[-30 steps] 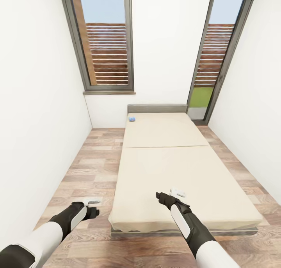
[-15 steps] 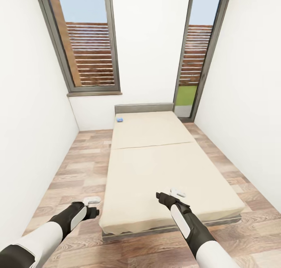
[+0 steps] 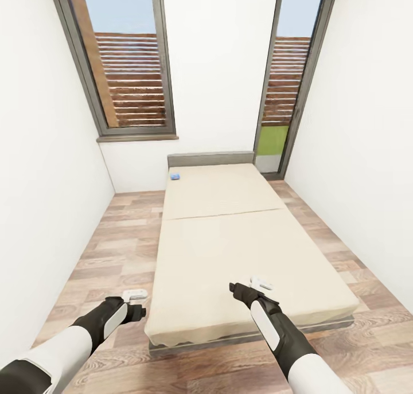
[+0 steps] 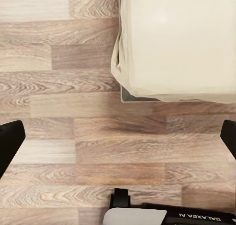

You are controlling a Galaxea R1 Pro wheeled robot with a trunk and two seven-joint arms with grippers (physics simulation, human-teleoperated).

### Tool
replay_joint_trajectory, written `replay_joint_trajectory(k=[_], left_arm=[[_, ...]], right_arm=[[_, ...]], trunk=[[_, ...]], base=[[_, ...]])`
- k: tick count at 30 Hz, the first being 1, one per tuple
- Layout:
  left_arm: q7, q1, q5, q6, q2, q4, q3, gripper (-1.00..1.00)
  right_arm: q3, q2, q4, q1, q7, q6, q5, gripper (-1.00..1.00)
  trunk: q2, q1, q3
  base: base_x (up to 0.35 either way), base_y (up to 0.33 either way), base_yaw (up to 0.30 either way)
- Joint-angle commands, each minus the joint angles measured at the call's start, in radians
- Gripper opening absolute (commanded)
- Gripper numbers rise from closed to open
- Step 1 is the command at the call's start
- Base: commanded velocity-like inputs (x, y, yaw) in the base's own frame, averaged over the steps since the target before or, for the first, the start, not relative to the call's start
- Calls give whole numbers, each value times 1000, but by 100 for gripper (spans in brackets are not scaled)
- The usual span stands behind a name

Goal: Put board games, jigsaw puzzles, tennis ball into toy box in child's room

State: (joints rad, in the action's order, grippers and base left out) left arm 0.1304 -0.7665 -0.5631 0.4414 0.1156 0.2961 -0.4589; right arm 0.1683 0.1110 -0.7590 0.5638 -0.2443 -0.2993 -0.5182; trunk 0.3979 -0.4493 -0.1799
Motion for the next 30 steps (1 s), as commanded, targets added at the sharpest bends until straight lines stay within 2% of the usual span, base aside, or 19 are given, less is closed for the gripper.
replay_joint_trajectory(k=[1, 13, 30], left_arm=[[8, 0, -11, 5, 1, 3, -7, 100], [8, 0, -11, 4, 1, 3, -7, 100], [7, 0, -11, 5, 1, 3, -7, 100]], right_arm=[[3, -1, -2, 1, -9, -3, -9, 100], [3, -1, -2, 1, -9, -3, -9, 100], [3, -1, -2, 1, -9, -2, -9, 100]], trunk=[[2, -1, -2], [2, -1, -2], [2, -1, -2]], base=[[83, 54, -1], [130, 177, 0], [57, 68, 0]])
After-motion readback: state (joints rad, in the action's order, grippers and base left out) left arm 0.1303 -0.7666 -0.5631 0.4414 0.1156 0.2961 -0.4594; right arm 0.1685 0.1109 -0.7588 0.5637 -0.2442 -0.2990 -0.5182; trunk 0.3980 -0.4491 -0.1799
